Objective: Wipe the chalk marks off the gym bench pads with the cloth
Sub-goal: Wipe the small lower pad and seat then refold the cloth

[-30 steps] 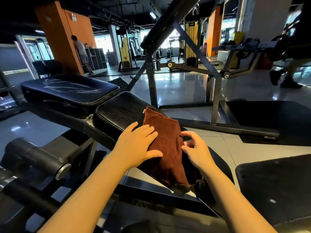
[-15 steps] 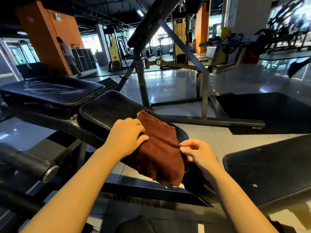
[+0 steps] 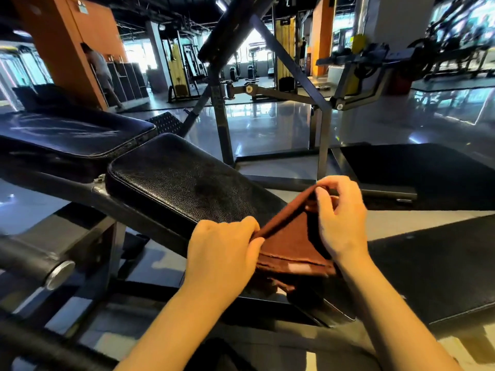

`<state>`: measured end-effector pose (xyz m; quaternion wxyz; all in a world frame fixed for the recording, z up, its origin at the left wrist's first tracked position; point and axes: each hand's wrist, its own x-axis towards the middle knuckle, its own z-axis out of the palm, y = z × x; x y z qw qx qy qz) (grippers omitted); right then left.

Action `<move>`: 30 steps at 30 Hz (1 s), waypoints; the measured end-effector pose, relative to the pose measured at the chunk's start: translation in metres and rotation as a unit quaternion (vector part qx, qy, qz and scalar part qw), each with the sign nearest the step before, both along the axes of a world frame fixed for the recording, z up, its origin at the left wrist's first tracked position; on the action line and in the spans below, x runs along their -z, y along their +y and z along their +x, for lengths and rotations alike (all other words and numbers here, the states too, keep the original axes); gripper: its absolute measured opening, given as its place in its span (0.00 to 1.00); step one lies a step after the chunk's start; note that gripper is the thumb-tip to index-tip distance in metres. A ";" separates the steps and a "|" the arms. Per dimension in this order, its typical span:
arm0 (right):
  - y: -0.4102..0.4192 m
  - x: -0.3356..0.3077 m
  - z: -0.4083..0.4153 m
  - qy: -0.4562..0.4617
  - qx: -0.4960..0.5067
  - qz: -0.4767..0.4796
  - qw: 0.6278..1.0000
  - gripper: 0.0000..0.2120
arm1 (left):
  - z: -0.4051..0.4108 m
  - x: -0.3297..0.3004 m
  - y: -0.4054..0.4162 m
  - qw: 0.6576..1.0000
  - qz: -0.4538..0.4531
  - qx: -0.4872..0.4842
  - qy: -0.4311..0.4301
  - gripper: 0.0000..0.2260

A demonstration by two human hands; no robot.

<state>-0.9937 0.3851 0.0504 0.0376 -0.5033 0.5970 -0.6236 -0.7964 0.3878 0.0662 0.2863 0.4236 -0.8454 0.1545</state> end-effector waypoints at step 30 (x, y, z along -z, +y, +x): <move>-0.040 0.041 0.097 0.293 -0.238 0.191 0.906 0.38 | 0.046 0.060 -0.047 0.905 0.096 -0.026 0.413 0.23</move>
